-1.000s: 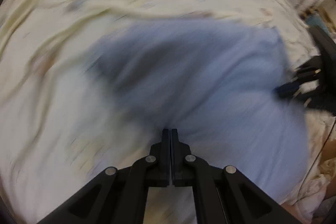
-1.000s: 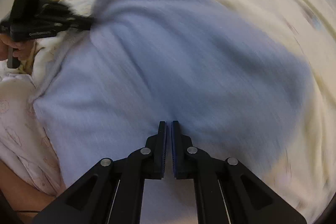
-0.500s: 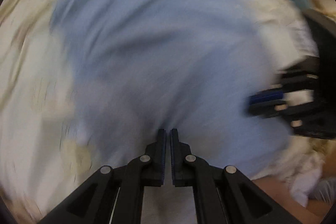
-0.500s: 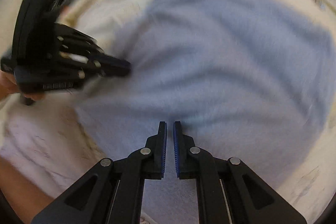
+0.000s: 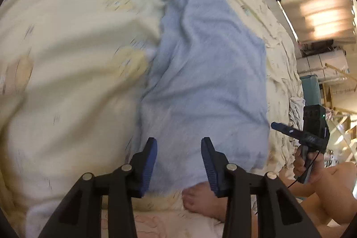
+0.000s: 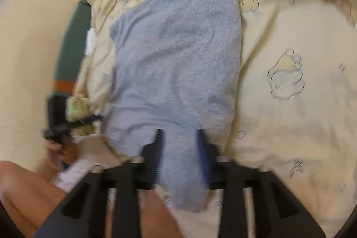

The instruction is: Fold clothes

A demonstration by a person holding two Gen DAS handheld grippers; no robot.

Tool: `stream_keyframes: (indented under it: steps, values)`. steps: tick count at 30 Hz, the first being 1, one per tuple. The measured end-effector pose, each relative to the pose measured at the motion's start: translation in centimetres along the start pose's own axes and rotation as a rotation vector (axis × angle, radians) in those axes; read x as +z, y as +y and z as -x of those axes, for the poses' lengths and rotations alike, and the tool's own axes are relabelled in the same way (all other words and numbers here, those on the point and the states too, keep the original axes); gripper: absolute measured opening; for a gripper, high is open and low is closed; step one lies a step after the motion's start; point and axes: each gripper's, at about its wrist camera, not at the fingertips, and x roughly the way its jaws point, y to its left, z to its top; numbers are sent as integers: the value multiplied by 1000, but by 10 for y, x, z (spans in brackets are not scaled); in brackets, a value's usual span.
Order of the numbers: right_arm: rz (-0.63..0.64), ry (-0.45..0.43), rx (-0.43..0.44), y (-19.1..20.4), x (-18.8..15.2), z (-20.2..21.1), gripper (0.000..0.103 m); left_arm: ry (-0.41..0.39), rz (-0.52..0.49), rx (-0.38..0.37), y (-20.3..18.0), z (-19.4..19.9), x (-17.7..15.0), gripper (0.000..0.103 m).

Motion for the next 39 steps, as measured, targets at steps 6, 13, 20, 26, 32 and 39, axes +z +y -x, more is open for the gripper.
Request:
stream_keyframes:
  steps: [6,13,20,26,32,39]
  values:
    - [-114,-40,65,-26,-23,-4,78,20,29,-57,11,-17,-26,55]
    - [-97,-5,53,-34,-24,6,78,-15,59,-73,11,-24,-16,55]
    - [-78,2,58,-31,-19,3,78,-38,139,-172,10,-55,0,58]
    - [-76,-11,68,-30,-15,8,78,-102,191,-261,25,-29,-7,59]
    - [-69,-9,58,-30,-13,9,78,-67,210,-219,40,-25,-8,59]
    - [-73,-10,48,-35,-13,10,78,-73,202,-177,53,-18,-10,59]
